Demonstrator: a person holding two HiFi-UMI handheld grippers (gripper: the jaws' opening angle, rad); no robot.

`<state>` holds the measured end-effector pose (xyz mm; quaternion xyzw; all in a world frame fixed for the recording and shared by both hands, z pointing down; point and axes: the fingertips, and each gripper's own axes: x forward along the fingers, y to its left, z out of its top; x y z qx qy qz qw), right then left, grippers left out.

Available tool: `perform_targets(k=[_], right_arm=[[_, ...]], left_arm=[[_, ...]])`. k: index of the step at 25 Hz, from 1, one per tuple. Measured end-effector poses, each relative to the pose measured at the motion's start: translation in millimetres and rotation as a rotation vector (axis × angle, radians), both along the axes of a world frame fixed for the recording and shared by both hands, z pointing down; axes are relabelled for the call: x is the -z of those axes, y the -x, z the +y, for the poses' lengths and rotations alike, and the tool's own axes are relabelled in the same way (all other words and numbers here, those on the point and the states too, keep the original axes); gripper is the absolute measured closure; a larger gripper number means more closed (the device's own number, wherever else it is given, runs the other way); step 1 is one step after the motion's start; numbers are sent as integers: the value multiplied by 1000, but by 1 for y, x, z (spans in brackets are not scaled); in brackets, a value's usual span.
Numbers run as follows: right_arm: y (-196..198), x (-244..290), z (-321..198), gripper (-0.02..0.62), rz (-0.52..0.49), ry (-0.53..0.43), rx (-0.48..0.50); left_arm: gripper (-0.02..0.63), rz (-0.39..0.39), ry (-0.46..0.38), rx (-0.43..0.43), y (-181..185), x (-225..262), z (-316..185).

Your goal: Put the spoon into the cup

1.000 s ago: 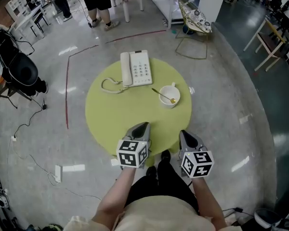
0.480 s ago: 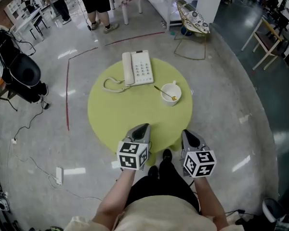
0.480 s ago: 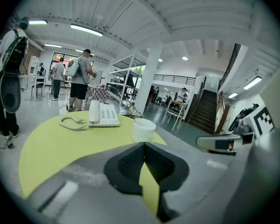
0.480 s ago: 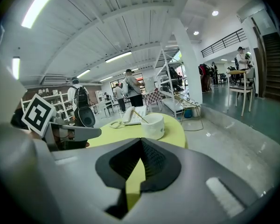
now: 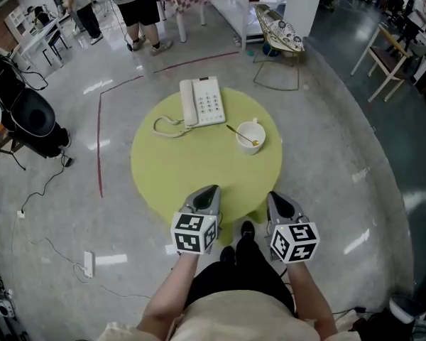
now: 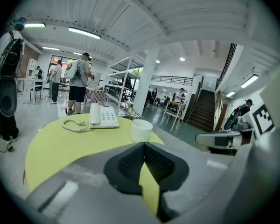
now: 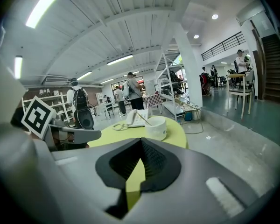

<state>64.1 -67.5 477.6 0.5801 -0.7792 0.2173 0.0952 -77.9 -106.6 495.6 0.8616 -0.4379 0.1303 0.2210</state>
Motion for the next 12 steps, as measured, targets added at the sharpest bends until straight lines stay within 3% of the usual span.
perform_targets(k=[12], right_arm=[[-6, 1, 16, 595, 2, -18, -41]], left_arm=[[604, 0, -10, 4, 12, 1, 16]])
